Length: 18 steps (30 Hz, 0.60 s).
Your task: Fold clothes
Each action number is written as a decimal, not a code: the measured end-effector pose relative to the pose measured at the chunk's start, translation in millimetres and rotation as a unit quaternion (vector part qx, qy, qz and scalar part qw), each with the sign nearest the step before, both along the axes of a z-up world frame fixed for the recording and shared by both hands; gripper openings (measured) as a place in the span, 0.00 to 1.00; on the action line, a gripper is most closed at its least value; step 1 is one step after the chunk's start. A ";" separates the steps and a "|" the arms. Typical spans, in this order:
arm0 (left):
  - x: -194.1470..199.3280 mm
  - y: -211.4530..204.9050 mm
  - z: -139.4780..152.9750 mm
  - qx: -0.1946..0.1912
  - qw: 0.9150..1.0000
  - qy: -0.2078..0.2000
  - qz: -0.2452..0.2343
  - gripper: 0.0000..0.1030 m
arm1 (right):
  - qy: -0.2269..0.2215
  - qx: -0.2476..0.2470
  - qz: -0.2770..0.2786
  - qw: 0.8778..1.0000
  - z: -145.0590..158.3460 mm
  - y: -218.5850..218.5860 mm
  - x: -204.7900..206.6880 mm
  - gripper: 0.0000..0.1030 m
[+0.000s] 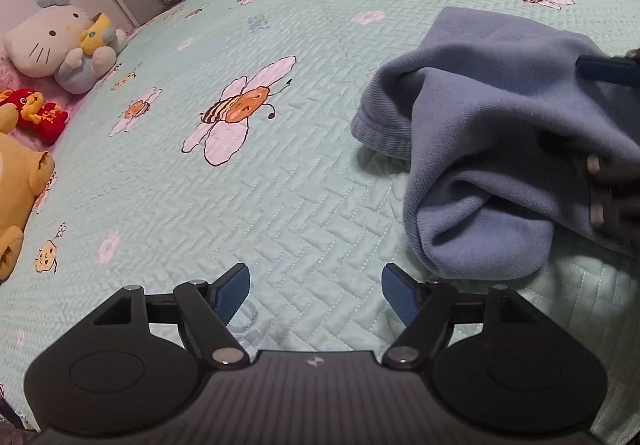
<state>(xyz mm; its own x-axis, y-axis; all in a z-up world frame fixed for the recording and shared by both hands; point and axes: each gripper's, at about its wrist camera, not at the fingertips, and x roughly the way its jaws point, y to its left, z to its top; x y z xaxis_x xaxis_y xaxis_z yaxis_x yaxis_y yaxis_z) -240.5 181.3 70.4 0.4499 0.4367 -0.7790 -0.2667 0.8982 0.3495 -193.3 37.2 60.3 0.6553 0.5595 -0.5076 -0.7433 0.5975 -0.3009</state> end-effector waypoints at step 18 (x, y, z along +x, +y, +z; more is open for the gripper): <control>14.2 -17.1 2.9 0.009 1.000 0.005 -0.020 0.75 | 0.169 0.235 -0.246 0.925 -32.3 -138.0 88.0 0.15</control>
